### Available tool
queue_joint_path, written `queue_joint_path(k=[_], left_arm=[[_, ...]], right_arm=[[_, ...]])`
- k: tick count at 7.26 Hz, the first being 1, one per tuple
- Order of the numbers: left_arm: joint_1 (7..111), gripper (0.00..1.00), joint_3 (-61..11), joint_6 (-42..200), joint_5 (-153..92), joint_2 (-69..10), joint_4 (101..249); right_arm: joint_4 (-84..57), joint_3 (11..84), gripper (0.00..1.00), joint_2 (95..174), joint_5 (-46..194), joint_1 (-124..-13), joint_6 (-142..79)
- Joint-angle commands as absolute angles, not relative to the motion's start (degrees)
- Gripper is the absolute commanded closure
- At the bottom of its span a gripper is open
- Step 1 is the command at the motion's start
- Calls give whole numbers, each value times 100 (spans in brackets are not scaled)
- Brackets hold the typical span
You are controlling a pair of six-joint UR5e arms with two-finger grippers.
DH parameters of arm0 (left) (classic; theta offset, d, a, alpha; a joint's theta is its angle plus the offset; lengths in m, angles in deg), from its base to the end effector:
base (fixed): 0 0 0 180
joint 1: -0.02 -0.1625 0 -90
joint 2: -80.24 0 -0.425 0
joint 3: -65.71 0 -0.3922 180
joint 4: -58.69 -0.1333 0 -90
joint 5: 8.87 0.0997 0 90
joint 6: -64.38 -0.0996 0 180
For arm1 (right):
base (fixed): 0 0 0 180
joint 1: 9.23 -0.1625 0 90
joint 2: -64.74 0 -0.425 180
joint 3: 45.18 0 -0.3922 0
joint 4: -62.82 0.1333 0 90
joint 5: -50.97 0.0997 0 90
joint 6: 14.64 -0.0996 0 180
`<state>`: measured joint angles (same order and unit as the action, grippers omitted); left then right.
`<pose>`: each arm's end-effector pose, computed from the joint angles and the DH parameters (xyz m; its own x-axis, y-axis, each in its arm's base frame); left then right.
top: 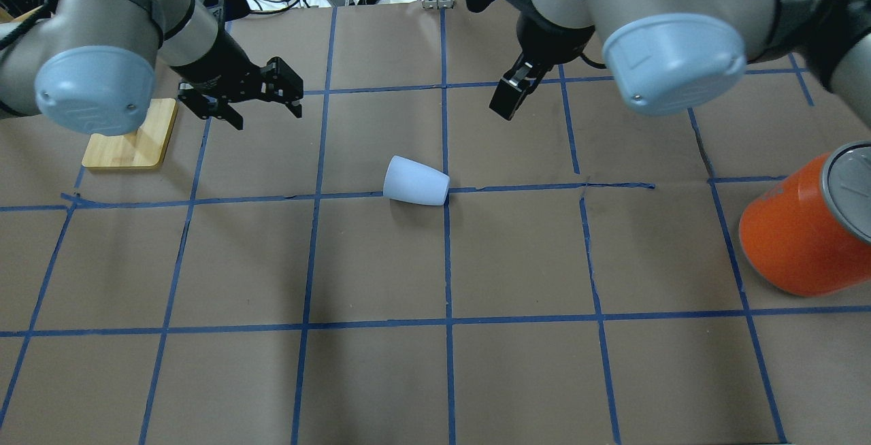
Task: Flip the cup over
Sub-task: 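Move the left gripper to the lying cup while the right arm withdraws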
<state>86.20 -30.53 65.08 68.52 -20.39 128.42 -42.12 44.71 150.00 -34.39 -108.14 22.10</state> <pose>-0.1175 -0.5681 0.3753 -0.9737 -0.0643 0.2186 -0.0784 0.9953 -0.0566 0.2236 -0.5135 0.4746 -0.6961 -0.7166 0.0433 -0.7098 0.6780 -0.1910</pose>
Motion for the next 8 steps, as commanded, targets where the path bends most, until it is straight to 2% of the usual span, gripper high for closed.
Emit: queue_joint_path(k=[1,3,5,8], left_arm=[[8773,0,-3053,6525,5692,-2704,12261],[8983,0,-3280,6526,5242,-3224,11998],[9133,0,-3440,6621,5117,-3664,11478],[9344,0,-3475,6938,4896,-3788,11538]], right_arm=[[-3967,4473,0,15307,-3437,-10268,1702],[-3766,4561,0,15570,-3507,-10037,1351],[-3721,4491,0,15624,-3402,-10072,-263],[-3597,4570,0,15914,-3516,-10037,-453]])
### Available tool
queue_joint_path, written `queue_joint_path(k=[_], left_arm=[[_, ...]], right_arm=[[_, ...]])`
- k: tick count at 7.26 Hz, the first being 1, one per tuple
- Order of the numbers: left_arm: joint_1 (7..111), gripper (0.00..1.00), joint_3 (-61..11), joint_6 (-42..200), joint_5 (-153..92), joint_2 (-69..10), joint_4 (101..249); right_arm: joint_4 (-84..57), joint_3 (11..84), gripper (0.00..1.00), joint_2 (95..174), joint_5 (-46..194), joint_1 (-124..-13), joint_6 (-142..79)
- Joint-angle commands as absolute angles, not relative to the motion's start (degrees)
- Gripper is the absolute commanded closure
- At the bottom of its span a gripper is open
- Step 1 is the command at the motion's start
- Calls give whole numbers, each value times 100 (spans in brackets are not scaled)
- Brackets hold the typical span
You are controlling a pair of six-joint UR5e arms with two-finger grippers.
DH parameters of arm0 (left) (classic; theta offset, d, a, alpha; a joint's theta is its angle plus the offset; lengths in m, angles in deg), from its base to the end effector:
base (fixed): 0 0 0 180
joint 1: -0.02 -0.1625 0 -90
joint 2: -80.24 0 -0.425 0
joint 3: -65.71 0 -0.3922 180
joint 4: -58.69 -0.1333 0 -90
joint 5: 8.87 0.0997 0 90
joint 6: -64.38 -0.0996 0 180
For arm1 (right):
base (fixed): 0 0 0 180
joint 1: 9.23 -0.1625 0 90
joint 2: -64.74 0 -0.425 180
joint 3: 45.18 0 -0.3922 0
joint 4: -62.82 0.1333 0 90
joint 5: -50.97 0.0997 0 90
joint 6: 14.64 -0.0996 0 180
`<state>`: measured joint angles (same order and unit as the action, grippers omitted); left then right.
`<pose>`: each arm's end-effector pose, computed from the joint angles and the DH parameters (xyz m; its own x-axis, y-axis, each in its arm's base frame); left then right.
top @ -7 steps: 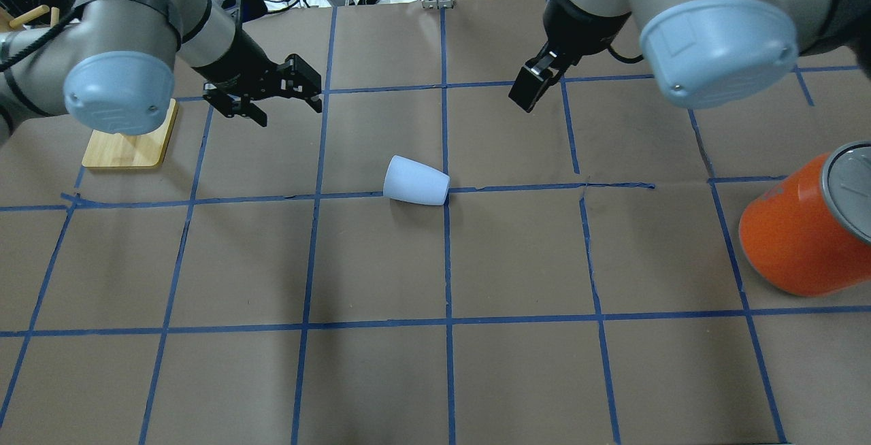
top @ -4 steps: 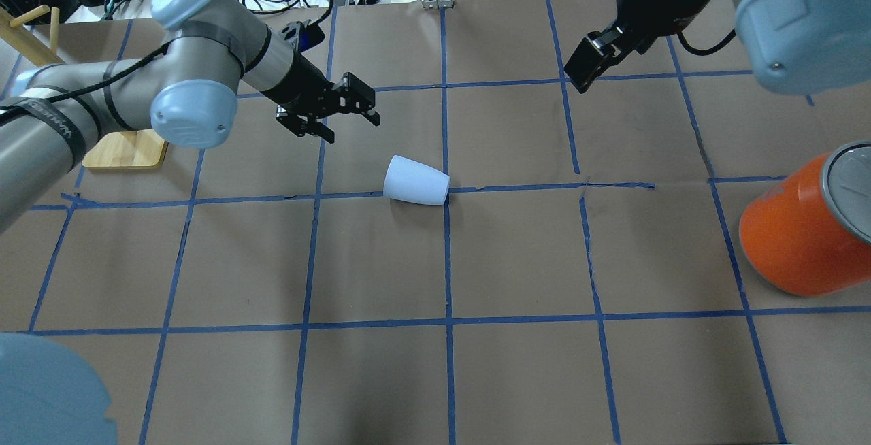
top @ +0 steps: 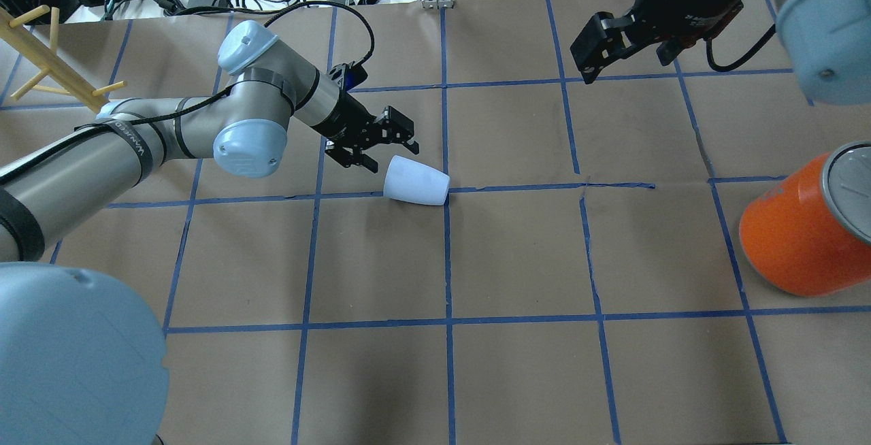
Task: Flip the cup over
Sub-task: 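Move the left gripper to the lying cup while the right arm withdraws, then close the left gripper on the lying white cup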
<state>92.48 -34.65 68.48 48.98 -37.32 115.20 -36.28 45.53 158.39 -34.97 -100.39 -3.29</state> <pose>-0.2118 -0.5904 0.2065 -0.8485 -0.0759 0.5237 -0.0179 0.9932 0.1150 0.1501 -0.4799 0.5304 -0.9736 -0.2267 -0.0268 -0.2156 0.9518 -0.2181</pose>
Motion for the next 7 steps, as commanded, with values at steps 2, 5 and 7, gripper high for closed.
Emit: queue_joint_path(k=[2,5,7], left_arm=[[9362,13,-3475,6930,4887,-3841,11530],[9441,100,-3475,7009,4835,-3911,11556],[9433,100,-3388,7506,4904,-3929,11469]], right_arm=[[-3771,4710,0,15879,-3489,-10037,-1418],[-3721,4781,0,15923,-3498,-10046,-1429],[-3712,4790,0,15914,-3507,-10046,-1429]])
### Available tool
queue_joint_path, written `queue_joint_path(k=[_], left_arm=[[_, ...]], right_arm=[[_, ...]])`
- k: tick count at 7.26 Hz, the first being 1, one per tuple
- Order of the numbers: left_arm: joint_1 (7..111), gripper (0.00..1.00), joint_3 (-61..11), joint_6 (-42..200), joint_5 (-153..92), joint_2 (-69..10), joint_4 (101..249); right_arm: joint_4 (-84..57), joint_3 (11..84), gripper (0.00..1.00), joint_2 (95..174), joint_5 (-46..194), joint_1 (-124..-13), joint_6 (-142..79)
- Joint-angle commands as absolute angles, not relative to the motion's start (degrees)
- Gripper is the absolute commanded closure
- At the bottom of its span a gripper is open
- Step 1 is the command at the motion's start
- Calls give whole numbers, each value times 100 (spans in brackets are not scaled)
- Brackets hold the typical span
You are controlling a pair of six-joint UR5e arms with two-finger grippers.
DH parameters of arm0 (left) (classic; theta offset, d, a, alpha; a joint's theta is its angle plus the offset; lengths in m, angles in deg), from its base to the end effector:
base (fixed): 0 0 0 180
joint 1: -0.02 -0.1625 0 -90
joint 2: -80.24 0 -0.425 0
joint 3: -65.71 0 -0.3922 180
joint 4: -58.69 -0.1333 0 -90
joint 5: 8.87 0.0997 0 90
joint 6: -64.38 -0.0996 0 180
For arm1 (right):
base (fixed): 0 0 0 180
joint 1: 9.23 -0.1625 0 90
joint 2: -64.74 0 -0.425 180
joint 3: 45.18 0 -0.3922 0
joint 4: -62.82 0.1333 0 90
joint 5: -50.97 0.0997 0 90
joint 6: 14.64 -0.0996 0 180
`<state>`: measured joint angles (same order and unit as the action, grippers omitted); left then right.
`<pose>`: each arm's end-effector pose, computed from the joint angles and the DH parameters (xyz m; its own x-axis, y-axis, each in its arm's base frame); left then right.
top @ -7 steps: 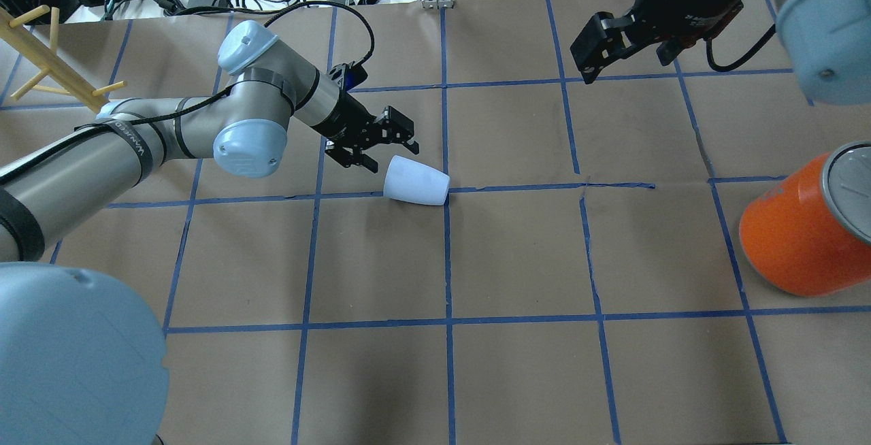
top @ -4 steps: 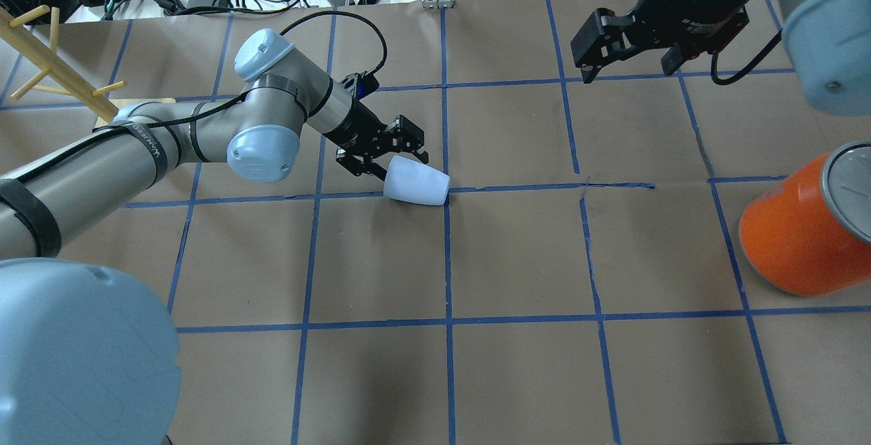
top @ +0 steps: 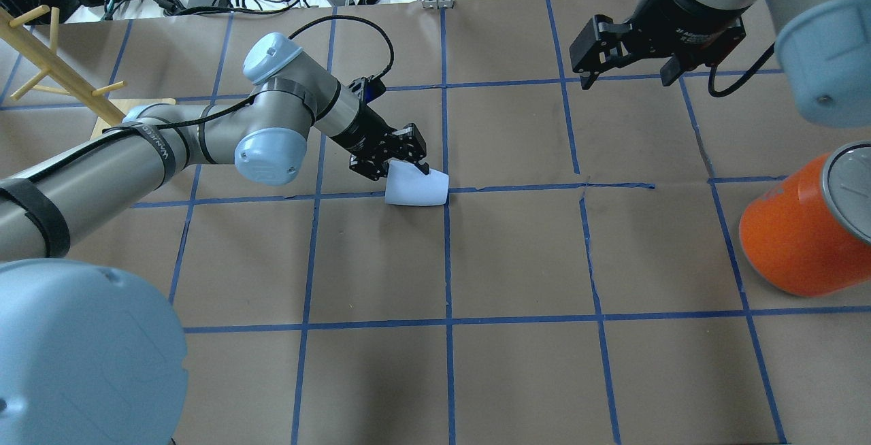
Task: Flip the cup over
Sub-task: 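Lift the cup and carry it toward the wooden stand with the left gripper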
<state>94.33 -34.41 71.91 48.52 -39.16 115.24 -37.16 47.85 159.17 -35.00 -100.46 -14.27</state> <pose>-0.2316 -0.5857 0.1892 -0.8468 -0.1235 0.5174 -0.0365 0.9839 0.1751 0.1505 -0.4735 0.5181 -0.9968 -0.0416 -0.0676 -0.0275 0.9799 -0.1978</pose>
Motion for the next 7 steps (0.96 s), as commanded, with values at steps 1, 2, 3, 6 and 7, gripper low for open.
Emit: queue_joint_path(k=[1,2,3,6,7], left_arm=[[9433,100,-3265,7640,4974,-3929,11468],[9433,100,-3073,7903,5384,-3929,11477],[9433,100,-2888,8071,5806,-3903,11538],[9468,100,-2624,8143,6930,-3640,11591],[9477,100,-2457,8125,7248,-3569,11582]], right_arm=[[-3712,4807,0,15923,-3498,-10046,-1420],[-3712,4877,0,15931,-3498,-10046,-1420],[-3712,4912,0,15932,-3498,-10046,-1420],[-3712,4922,0,15932,-3481,-10046,-1420],[-3712,4922,0,15932,-3481,-10046,-1420]])
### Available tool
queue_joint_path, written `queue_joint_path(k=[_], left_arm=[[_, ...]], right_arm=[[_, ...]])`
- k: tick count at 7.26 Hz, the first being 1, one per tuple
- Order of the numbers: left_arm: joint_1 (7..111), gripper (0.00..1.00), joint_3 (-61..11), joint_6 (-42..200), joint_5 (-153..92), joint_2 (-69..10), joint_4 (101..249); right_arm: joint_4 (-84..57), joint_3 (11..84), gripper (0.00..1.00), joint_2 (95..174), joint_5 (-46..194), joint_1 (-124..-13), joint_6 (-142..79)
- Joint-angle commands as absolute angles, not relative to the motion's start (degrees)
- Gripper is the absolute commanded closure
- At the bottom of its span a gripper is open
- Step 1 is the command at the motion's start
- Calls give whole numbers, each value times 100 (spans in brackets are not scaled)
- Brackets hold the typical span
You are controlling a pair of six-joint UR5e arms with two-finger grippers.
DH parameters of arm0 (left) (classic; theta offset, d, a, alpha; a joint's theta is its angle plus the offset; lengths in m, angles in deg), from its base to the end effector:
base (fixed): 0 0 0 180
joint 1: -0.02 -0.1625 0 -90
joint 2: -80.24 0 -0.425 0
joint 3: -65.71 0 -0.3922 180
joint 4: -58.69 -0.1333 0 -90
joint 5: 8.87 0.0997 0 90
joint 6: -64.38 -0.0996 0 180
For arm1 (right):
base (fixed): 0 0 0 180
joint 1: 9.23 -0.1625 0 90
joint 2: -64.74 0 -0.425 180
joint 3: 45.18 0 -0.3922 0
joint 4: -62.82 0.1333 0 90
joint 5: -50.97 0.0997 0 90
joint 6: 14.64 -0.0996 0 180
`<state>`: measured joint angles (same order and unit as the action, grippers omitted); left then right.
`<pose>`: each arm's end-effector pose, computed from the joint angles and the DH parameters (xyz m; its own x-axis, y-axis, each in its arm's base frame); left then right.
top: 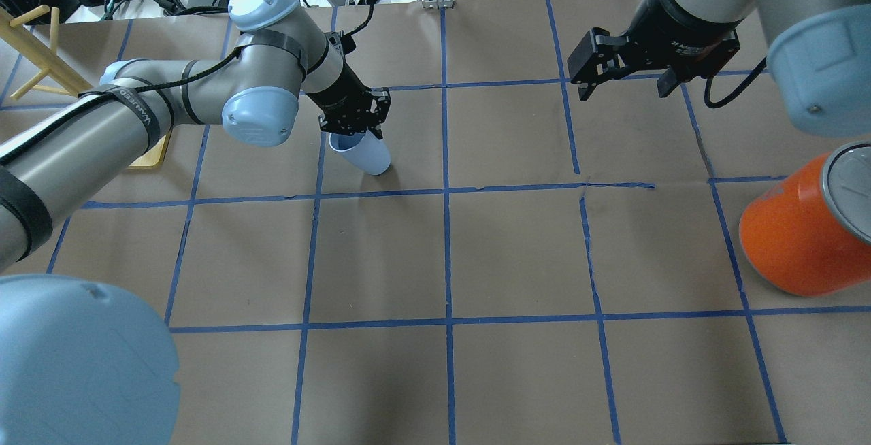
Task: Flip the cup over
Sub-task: 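Lift the cup and carry it toward the wooden stand with the left gripper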
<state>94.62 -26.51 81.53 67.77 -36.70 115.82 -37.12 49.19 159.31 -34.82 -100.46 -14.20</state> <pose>-0.2072 -0.6262 0.2600 -0.9491 -0.2045 0.2394 -0.2091 0.9779 0.0062 0.1508 -0.4708 0.5073 -0.9966 -0.0419 -0.0709 -0.0288 0.9839 -0.1766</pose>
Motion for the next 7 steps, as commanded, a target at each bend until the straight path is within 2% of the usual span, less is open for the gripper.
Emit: queue_joint_path(k=[1,3,4,7], left_arm=[[9477,100,-2264,7890,7721,-3499,11582],[9398,100,-2157,6480,8707,-3481,11251],[9189,100,-2226,6307,8711,-3629,10709],[8696,100,-2603,6007,8684,-3736,10642]], right_arm=[[-3712,4922,0,15940,-3481,-10046,-1420],[-3712,4930,0,15932,-3481,-10046,-1420],[-3712,4930,0,15932,-3472,-10046,-1420],[-3703,4930,0,15932,-3481,-10046,-1420]])
